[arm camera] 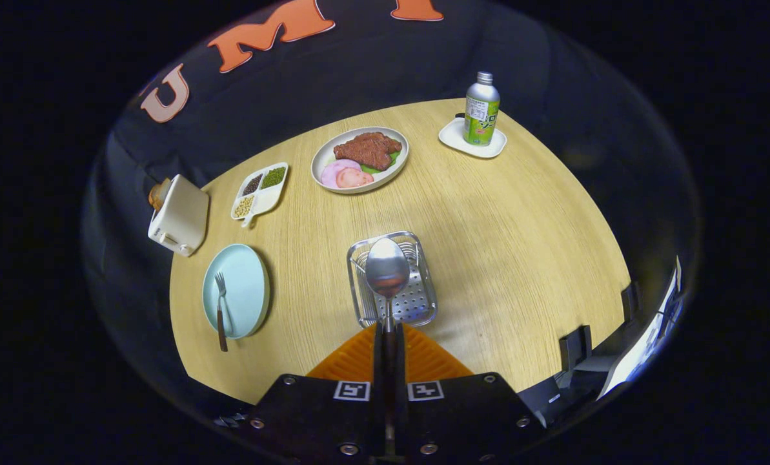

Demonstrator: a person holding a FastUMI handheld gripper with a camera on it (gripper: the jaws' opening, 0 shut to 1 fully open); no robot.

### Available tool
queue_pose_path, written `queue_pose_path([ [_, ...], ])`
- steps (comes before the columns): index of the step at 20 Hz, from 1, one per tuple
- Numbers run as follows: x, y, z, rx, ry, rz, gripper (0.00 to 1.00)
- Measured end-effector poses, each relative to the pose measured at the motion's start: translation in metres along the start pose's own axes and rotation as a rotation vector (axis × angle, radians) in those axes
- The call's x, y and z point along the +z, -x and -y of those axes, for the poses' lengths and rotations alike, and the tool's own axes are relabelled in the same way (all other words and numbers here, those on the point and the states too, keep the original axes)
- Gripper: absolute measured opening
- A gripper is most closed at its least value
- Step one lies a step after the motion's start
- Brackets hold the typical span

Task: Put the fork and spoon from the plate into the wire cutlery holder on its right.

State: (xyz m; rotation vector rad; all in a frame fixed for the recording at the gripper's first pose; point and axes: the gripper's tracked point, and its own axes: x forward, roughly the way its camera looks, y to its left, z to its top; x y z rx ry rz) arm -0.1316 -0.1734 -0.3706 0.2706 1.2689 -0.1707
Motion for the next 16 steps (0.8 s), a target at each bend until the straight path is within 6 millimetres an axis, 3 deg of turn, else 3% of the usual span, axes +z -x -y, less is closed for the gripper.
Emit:
queue_pose_path([
  [2, 0.007, -0.002, 0.006, -0.006, 0.029, 0.005, 0.08],
  [6, 0.035, 0.003, -0.001, 0.072, 0.041, 0.076, 0.11],
  [10, 0.086, 0.027, -0.013, 0.163, 0.063, 0.285, 0.17],
  [14, 0.129, 0.066, -0.029, 0.196, 0.110, 0.520, 0.42],
  [16, 0.143, 0.087, -0.048, 0.206, 0.123, 0.624, 0.55],
])
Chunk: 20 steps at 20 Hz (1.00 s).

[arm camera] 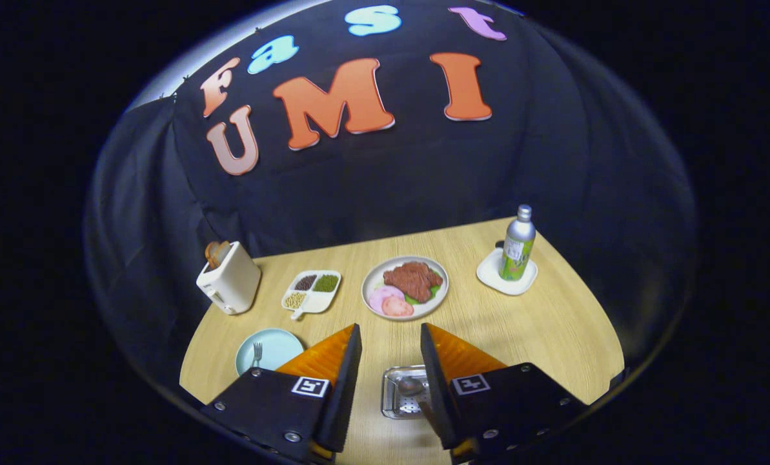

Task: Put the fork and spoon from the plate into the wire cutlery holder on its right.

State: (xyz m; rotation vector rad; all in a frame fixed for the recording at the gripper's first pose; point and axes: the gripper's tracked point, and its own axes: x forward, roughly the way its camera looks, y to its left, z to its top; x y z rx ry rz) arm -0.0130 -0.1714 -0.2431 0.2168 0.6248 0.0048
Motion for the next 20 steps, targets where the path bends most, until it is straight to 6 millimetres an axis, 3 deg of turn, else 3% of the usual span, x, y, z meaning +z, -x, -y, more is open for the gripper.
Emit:
queue_pose_path([
  [5, 0.056, 0.018, -0.056, 0.024, 0.019, 0.238, 0.80],
  [11, 0.093, 0.031, -0.123, 0.025, 0.083, 0.453, 0.86],
  [14, 0.095, 0.029, -0.154, 0.031, 0.122, 0.479, 0.89],
  [20, 0.080, 0.012, -0.225, 0.104, 0.137, 0.434, 0.90],
])
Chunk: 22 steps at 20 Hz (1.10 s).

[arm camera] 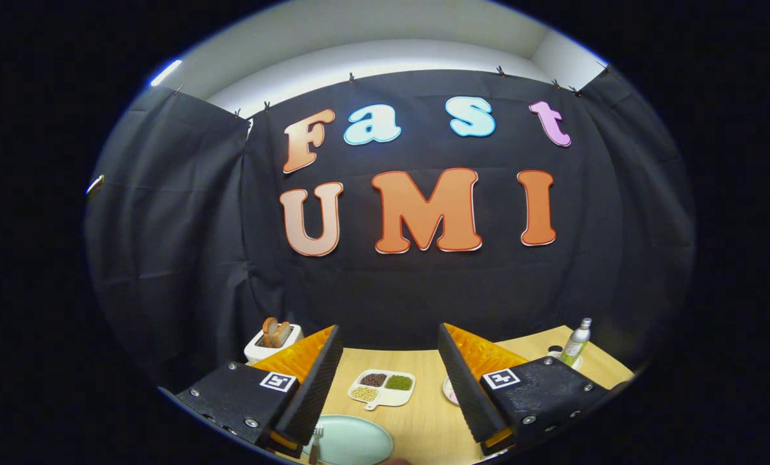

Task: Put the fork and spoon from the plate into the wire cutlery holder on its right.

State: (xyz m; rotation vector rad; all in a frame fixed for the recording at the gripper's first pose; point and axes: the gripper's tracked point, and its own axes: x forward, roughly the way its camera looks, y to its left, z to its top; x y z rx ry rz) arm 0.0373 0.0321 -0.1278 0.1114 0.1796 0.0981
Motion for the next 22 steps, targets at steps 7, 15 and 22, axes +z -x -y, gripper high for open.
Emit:
queue_pose_path([
  [7, -0.060, -0.016, -0.079, 0.112, 0.005, -0.190, 0.94],
  [15, -0.162, -0.016, -0.108, 0.157, 0.022, -0.572, 0.96],
  [22, -0.237, -0.003, -0.120, 0.189, 0.031, -0.867, 0.96],
])
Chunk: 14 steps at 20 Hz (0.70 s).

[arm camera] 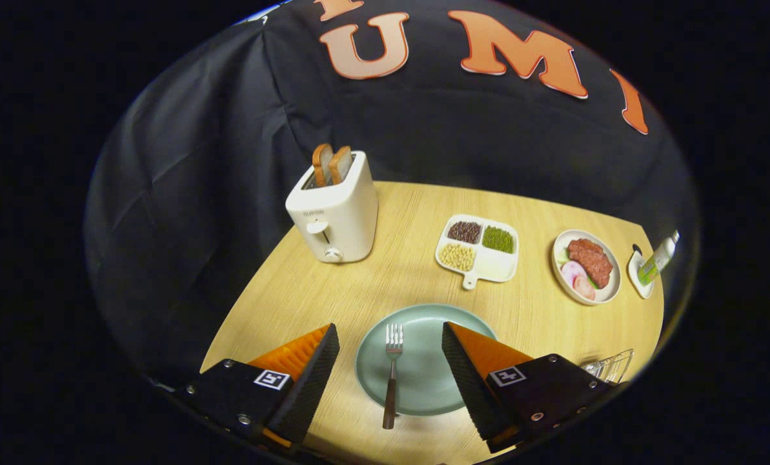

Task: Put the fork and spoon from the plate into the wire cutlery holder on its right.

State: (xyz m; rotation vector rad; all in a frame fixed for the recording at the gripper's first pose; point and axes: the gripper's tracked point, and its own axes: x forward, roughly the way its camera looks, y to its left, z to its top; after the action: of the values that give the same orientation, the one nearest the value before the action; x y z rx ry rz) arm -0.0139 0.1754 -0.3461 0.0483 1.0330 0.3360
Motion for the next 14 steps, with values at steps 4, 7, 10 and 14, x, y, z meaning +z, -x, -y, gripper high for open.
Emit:
queue_pose_path([
  [4, -0.031, -0.031, 0.002, 0.017, -0.007, -0.191, 0.93],
  [7, -0.067, -0.041, 0.004, 0.020, 0.048, -0.359, 0.87],
  [10, -0.097, -0.054, 0.001, 0.033, 0.074, -0.492, 0.79],
  [14, -0.109, -0.074, 0.008, -0.009, 0.089, -0.566, 0.64],
])
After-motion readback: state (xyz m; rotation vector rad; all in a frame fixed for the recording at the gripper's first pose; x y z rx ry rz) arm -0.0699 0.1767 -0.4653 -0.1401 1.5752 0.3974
